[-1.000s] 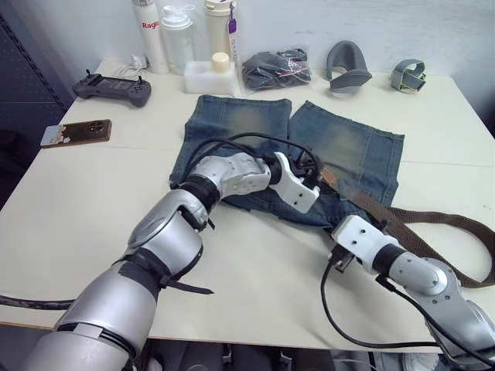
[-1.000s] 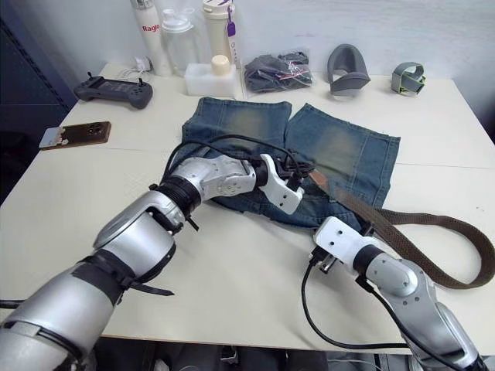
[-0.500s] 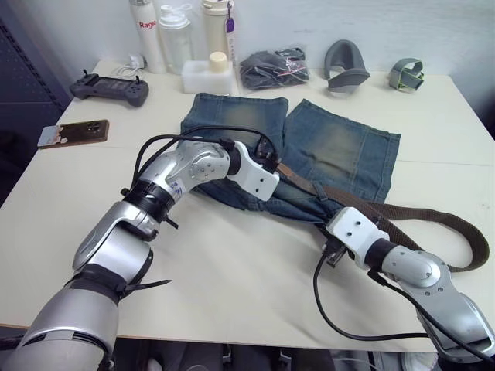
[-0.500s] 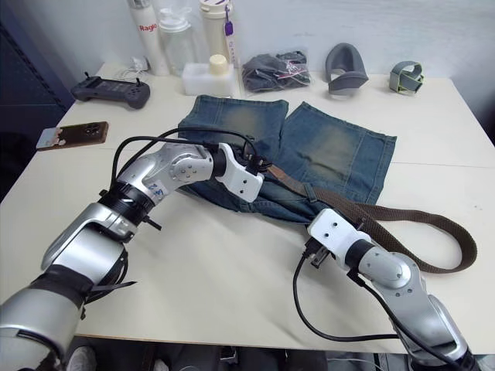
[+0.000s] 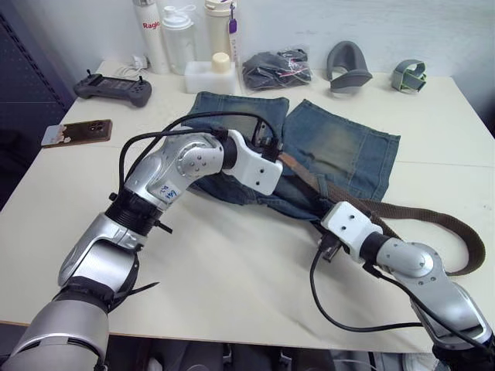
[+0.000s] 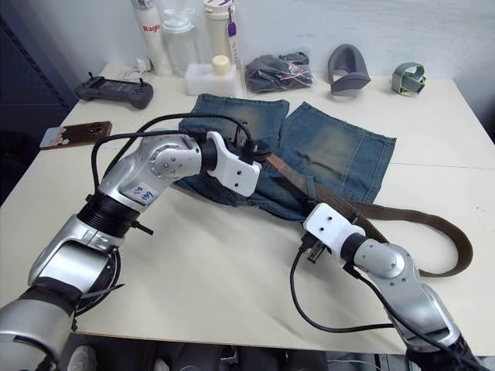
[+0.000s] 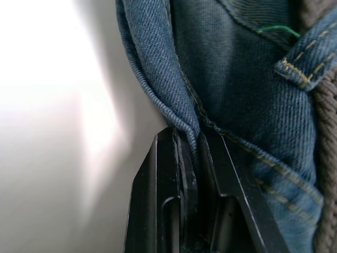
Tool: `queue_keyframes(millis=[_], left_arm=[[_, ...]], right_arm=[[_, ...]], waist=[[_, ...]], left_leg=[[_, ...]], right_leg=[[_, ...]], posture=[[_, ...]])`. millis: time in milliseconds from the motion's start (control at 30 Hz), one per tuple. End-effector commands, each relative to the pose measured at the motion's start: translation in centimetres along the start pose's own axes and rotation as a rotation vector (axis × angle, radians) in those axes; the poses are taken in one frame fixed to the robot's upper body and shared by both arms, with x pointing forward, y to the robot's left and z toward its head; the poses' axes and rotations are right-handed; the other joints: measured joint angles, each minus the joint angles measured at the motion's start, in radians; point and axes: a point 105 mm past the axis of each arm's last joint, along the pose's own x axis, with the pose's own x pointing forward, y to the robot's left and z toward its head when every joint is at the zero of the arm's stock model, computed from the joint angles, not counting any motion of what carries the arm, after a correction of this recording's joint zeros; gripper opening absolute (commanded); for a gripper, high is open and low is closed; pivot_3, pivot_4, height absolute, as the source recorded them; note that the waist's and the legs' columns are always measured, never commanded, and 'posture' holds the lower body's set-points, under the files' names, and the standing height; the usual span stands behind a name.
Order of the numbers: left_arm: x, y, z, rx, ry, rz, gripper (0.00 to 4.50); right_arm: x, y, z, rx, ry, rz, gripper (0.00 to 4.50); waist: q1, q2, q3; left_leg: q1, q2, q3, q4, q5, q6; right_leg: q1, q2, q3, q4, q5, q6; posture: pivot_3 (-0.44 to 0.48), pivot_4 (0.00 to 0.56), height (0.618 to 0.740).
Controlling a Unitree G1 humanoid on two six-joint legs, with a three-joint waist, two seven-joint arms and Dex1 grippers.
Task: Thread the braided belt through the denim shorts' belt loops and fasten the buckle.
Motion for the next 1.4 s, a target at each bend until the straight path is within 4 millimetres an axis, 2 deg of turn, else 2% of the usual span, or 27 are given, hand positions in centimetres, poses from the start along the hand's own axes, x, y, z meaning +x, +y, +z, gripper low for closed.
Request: queue_keyframes(millis=[33,133,233,300,567,700,833,933,1100,1267,1400], left_arm=[[-0.5,1.2,-0.8,0.006,0.0,0.09,0.04],[2.4,0.5,0.2,-0.082,-0.074,0.176,0.04],[5.5,0.9,0.9,-0.316,-0.112,0.261,0.04],[6.9,1.4,1.1,-0.399,-0.107,0.3,0.04],[9.1,2.1,2.1,-0.447,-0.115,0.312,0.04],[8.2,1.9,2.2,-0.287,-0.104,0.205,0.04],[5.2,2.6,0.7,-0.212,-0.045,0.176,0.04],[3.2,2.2,-0.7,-0.184,0.027,0.142,0.04],[0.7,-0.6,-2.3,-0.256,0.113,0.051,0.04],[0.0,-3.4,-3.3,-0.342,0.183,0.0,0.04],[0.2,-4.7,-2.5,-0.501,0.154,-0.019,0.04]], right_arm=[[0.0,-0.7,-3.0,0.048,0.128,-0.023,0.0],[0.4,-0.2,-2.3,0.039,0.096,0.007,0.0],[0.4,0.2,-2.0,0.038,0.084,0.025,0.0],[0.1,0.3,-2.0,0.038,0.085,0.027,0.0],[0.0,0.6,-2.2,0.048,0.093,0.03,0.0],[0.2,0.9,-2.2,0.053,0.095,0.038,0.0],[0.2,0.9,-2.6,0.054,0.105,0.041,0.0],[0.4,1.0,-2.6,0.056,0.104,0.045,0.0],[0.6,1.2,-2.5,0.053,0.1,0.062,0.0],[0.6,1.0,-2.4,0.046,0.098,0.066,0.0],[0.3,1.0,-2.3,0.036,0.094,0.078,0.0]], waist=[[0.001,0.0,0.0],[0.009,-0.002,-0.001],[0.01,-0.003,-0.002],[0.014,-0.005,-0.002],[0.008,-0.005,-0.002],[0.008,-0.005,-0.002],[0.004,-0.005,-0.002],[0.005,-0.004,-0.002],[0.003,-0.004,-0.002],[0.004,-0.004,-0.002],[0.003,-0.004,-0.002]], left_leg=[[0.0,0.0,0.0,0.0,0.0,0.0],[0.001,-0.001,0.0,0.0,0.0,0.0],[0.0,-0.003,0.0,0.001,0.001,0.003],[0.0,-0.004,-0.002,0.001,0.002,0.003],[0.0,-0.003,-0.002,0.0,0.002,0.003],[0.0,-0.003,-0.002,0.0,0.002,0.003],[0.0,-0.003,-0.002,0.0,0.001,0.002],[0.0,-0.003,-0.002,0.0,0.002,0.002],[0.001,-0.002,-0.002,0.0,0.002,0.002],[0.001,-0.002,-0.002,0.0,0.002,0.002],[0.001,-0.002,-0.002,0.0,0.002,0.002]], right_leg=[[0.0,0.0,0.0,0.0,0.0,0.0],[0.001,0.0,0.0,0.0,0.0,0.0],[0.002,-0.001,0.0,0.0,0.001,0.002],[0.002,-0.001,-0.001,0.0,0.001,0.002],[0.001,-0.003,-0.001,0.0,0.001,0.002],[0.002,-0.003,-0.001,0.0,0.001,0.002],[0.001,-0.002,0.0,0.0,0.001,0.002],[0.002,-0.002,-0.001,0.0,0.001,0.002],[0.002,-0.001,-0.001,0.0,0.001,0.002],[0.003,-0.001,0.0,0.0,0.001,0.002],[0.003,-0.001,-0.001,0.0,0.001,0.002]], posture=[[0.0,0.15,0.648],[0.0,0.15,0.648],[0.0,0.15,0.648],[0.0,0.15,0.648],[0.0,0.15,0.648],[0.0,0.15,0.648],[0.0,0.15,0.648],[0.0,0.15,0.648],[0.0,0.15,0.648],[0.0,0.15,0.648],[0.0,0.15,0.648]])
